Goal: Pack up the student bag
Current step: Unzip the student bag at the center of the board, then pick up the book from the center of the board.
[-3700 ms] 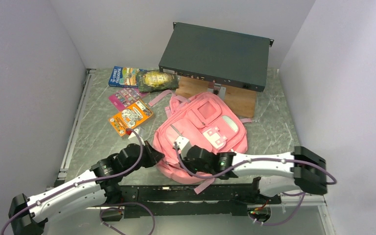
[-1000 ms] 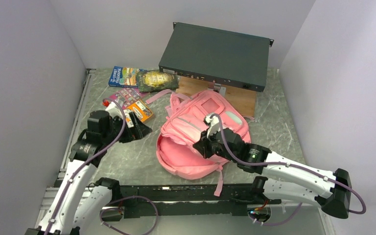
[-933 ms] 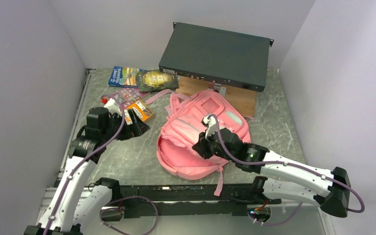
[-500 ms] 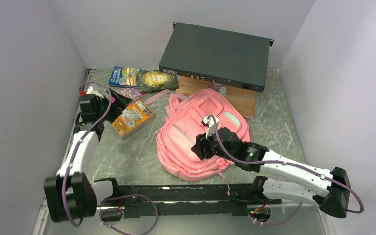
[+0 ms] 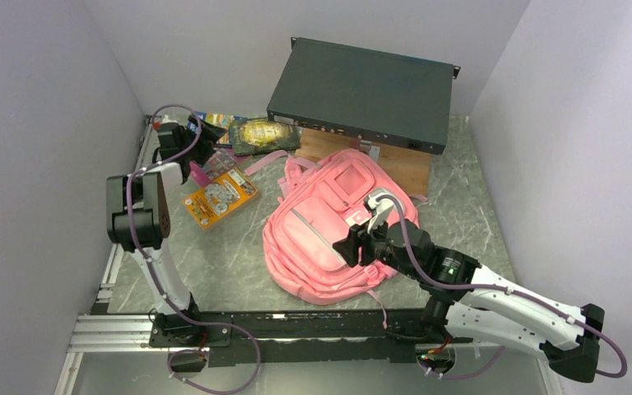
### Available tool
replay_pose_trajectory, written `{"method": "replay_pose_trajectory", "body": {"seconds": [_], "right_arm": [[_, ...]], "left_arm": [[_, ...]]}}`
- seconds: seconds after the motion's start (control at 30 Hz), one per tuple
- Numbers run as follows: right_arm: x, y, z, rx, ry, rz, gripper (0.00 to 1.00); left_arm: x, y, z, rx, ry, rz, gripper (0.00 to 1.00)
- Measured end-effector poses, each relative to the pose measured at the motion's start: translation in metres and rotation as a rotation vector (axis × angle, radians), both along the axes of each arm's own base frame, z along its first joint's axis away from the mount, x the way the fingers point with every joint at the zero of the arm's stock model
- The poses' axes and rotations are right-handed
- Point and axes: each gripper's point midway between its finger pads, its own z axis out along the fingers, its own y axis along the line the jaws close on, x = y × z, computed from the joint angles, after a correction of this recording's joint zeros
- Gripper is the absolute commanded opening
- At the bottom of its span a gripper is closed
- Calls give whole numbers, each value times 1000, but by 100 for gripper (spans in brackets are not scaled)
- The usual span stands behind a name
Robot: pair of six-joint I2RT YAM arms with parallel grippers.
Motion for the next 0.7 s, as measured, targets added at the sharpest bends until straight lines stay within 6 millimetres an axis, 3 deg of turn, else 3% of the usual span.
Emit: {"method": "replay_pose_trajectory", "body": {"seconds": [0.13, 0.2, 0.33, 0.47, 0.7], "right_arm": [[-1, -7, -3, -9, -1, -13, 54], [-1, -8, -4, -17, -2, -18, 54], [0, -10, -8, -35, 0, -25, 54], [1, -10, -9, -44, 1, -26, 54], [2, -8, -14, -62, 9, -23, 54]], "left_arm": [[13, -13, -49, -47, 59, -17, 90], [17, -22, -69, -89, 71, -26, 82], [33, -33, -62, -124, 2, -47, 64], [37, -47, -75, -177, 4, -68, 52], [35, -58, -74, -255, -7, -82, 9]]}}
